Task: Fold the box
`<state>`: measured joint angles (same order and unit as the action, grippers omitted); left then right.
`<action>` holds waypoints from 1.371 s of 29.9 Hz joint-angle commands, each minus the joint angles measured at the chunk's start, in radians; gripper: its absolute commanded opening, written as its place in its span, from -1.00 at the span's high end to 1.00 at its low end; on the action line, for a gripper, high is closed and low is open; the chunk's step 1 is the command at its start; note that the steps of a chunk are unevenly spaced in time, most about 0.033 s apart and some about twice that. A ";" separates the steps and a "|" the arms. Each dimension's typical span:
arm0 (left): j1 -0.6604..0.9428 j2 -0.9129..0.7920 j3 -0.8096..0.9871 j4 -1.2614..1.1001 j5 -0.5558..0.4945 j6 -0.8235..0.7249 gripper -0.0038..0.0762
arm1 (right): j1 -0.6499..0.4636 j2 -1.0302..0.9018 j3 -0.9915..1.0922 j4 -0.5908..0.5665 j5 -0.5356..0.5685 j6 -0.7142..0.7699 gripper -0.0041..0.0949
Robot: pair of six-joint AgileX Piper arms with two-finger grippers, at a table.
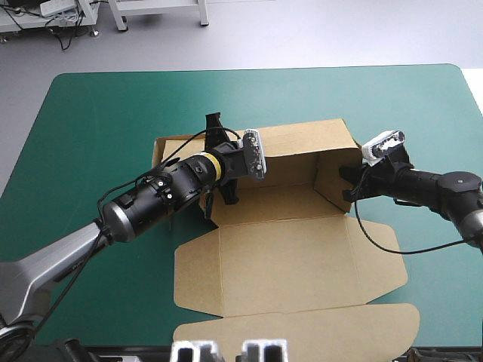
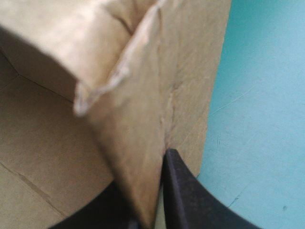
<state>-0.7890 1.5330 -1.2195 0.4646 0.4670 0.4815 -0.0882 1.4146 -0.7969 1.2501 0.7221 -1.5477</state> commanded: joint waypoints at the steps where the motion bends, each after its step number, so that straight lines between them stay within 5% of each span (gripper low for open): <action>1: -0.025 0.007 0.009 -0.139 0.028 -0.050 0.87 | -0.002 -0.021 -0.021 0.044 0.102 0.001 0.92; 5: -0.025 0.007 0.009 -0.139 0.025 -0.047 0.51 | -0.002 -0.021 -0.021 0.031 0.106 0.006 0.92; 12: -0.025 0.007 0.009 -0.193 -0.006 -0.088 -0.41 | -0.002 -0.021 -0.021 -0.006 0.106 0.033 0.92; 27: -0.028 -0.072 0.009 -0.363 -0.073 -0.174 -0.36 | -0.002 -0.021 -0.021 -0.006 0.106 0.039 0.92; 41: -0.074 -0.234 0.009 -0.465 -0.025 -0.171 -0.32 | -0.002 -0.021 -0.021 -0.006 0.096 0.057 0.92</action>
<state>-0.8422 1.3572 -1.1842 0.0248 0.4945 0.3192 -0.0949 1.4146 -0.7989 1.2222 0.7345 -1.5151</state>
